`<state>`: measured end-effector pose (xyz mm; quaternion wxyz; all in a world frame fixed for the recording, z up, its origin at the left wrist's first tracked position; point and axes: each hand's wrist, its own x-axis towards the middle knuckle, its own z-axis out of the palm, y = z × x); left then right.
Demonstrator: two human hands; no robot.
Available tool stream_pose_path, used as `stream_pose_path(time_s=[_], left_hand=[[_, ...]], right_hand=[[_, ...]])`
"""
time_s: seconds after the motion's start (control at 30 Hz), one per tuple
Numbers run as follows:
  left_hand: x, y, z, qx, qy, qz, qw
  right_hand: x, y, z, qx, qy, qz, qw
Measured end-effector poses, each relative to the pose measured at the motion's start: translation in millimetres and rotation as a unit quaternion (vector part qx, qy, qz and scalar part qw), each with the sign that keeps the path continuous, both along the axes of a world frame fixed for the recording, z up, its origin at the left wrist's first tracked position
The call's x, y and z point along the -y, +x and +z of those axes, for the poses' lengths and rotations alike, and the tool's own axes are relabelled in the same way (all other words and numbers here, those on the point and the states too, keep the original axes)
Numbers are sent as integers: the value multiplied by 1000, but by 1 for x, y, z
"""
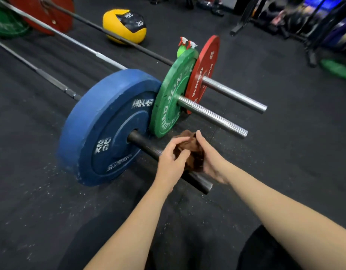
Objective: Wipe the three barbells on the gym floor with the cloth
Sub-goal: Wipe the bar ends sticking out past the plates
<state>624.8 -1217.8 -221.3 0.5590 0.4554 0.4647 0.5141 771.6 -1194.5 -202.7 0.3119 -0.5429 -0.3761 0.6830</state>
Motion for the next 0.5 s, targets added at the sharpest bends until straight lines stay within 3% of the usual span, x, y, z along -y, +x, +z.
stream_pose_path(time_s=[0.1, 0.2, 0.27, 0.33, 0.5], left_hand=[[-1, 7, 16, 126, -26, -110, 986], [-11, 12, 17, 144, -39, -86, 985], [-21, 19, 5, 77, -21, -9, 997], [-33, 30, -17, -56, 2, 60, 997], [-57, 73, -46, -377, -20, 24, 926]], right_hand=[[3, 19, 30, 15, -17, -48, 999], [-4, 39, 54, 102, 6, -98, 990], [-14, 55, 68, 170, 40, -104, 979], [-26, 72, 78, 208, 75, -90, 971], [-55, 123, 47, 245, 109, -109, 957]])
